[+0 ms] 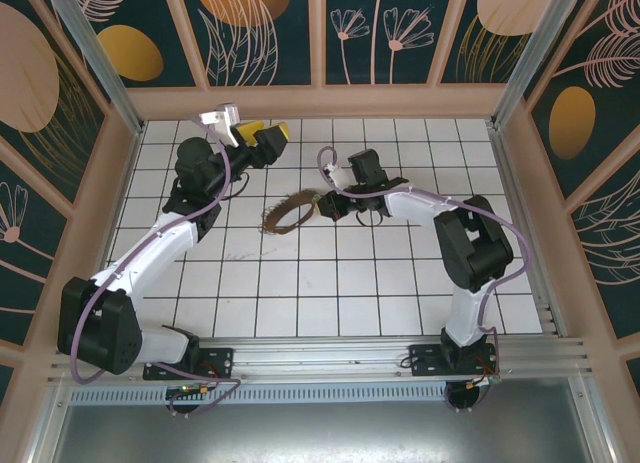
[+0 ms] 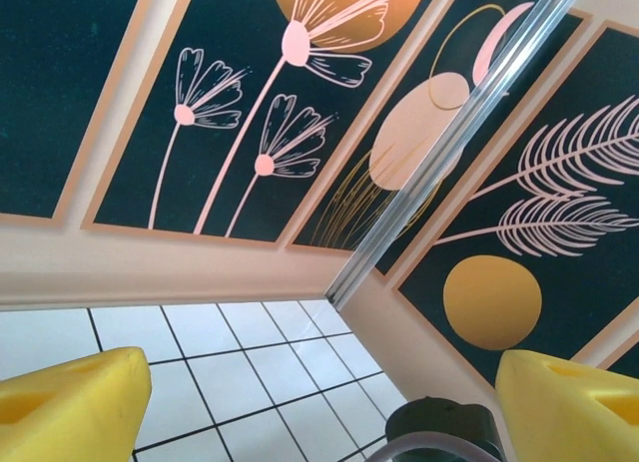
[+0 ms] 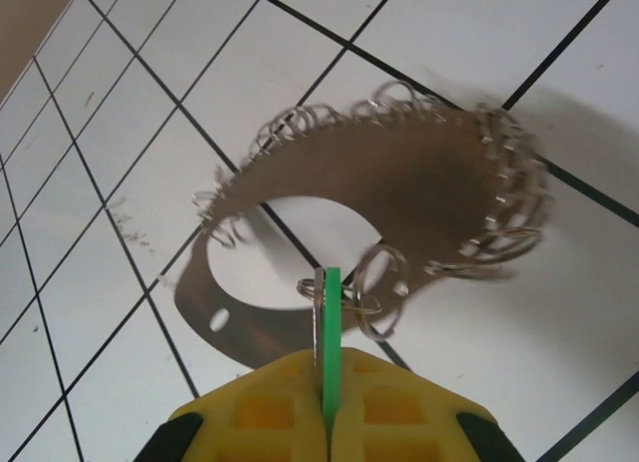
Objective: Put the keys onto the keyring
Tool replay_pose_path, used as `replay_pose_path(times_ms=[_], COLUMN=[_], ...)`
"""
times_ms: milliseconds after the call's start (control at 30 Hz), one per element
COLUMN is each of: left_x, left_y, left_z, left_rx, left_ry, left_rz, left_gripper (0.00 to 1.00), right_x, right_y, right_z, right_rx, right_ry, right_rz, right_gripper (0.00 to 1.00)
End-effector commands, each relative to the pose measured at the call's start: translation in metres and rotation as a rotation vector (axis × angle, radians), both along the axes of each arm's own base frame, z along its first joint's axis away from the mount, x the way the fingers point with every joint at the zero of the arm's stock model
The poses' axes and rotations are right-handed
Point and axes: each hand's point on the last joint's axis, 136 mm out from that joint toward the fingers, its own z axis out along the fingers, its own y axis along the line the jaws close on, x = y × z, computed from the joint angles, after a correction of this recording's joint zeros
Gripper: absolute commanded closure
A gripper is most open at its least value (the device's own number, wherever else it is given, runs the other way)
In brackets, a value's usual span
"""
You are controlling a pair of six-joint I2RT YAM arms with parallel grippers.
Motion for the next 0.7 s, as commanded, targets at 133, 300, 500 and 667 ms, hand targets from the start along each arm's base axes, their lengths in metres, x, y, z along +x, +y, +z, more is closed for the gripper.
replay_pose_path(times_ms=[133, 300, 500, 667], left_x=[-0.006, -0.006, -0.004, -0.001], left_y=[0.003, 0.004, 0.003, 0.0], left_z=[0.008, 0.007, 0.007, 0.007], left_rx=[-0.043, -0.039, -0.031, -0.028], left_ry=[-0.033, -0.036, -0.04, -0.042], left_rz=[-0.009, -0.006, -0.007, -0.015], left_gripper=[0.11, 0.1, 0.1, 0.1], right_x=[-0.01, -0.013, -0.023, -0.035], right_y=[-0.005, -0.014, -0.029, -0.042], right_z=[-0.001, -0.023, -0.045, -0.06], right_rx=[-0.023, -0.084, -0.155, -0.203], right_ry=[0.0, 0.075, 0.161, 0.223], right_rz=[-0.007, -0.053, -0.121, -0.166], right_gripper=[1.0, 1.0, 1.0, 1.0])
